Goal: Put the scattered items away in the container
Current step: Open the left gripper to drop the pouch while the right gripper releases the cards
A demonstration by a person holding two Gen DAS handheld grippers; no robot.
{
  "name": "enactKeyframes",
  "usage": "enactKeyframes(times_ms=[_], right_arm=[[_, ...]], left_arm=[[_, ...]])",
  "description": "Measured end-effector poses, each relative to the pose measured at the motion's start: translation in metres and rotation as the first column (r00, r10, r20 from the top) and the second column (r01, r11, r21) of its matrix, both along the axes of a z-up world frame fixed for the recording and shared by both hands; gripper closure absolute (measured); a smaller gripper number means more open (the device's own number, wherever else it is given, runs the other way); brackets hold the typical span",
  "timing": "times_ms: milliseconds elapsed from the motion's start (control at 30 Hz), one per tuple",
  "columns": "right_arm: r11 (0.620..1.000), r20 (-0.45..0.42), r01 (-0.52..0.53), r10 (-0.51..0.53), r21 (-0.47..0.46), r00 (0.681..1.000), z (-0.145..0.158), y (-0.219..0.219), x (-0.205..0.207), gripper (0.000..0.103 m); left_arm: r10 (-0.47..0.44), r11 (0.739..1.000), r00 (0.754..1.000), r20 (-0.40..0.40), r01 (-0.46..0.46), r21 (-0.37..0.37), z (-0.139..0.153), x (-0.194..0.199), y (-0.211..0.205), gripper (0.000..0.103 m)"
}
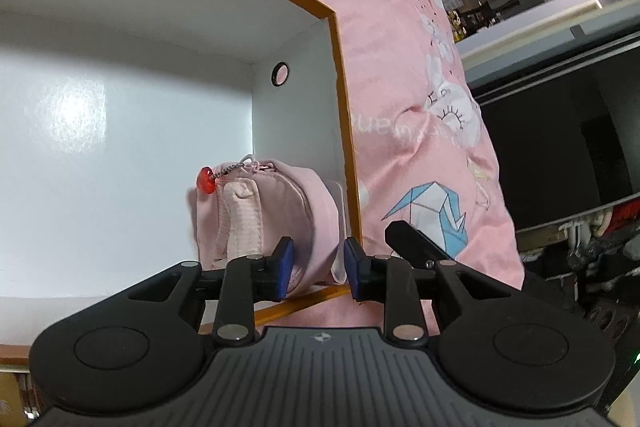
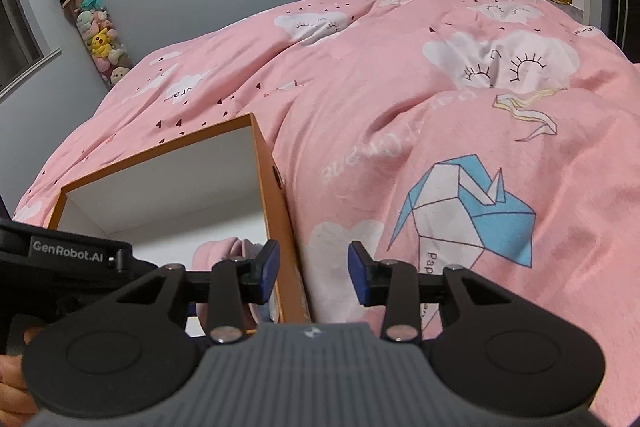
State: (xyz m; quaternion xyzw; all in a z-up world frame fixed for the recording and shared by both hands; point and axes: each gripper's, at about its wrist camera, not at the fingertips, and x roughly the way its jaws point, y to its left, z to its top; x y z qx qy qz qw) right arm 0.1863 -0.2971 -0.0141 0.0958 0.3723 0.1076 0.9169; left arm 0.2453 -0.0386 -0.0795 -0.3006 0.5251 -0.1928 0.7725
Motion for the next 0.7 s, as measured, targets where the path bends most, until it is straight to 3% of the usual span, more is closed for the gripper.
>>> enactKeyframes(times_ms=[67,233,467,600,700], right_arm=[[1.000,-0.003,0.001,-0.001,0.003,1.000,-0.001,0.000,0.000,0.061],[1.000,-0.021,-0.013,0.013,0.008,1.000,-0.005,0.001,-0.003,0.060],[0.999,-0.030,-0.033,0.033,-0.001,0.999,-0.005,0.003,-0.007,0.054],[0.999,-0.025,-0.040,0.040,-0.008,0.999,-0.003,0.004,-0.009,0.049],[0.999,-0.018,-0.052,0.052,-0.008,0.999,-0.001,0.004,-0.012,0.038]], left_arm=[[-0.013,1.000,1.000,0.012,0.013,0.028,0.002,-0.002,-0.003,0.077],[-0.009,1.000,1.000,0.005,0.009,0.017,-0.002,-0.001,-0.003,0.077],[-0.027,0.998,0.999,0.031,0.025,0.063,0.005,-0.005,-0.004,0.077],[-0.036,0.994,0.998,0.050,0.031,0.105,0.011,-0.010,-0.005,0.075],[-0.047,0.990,0.996,0.080,0.035,0.139,0.020,-0.016,-0.004,0.069]])
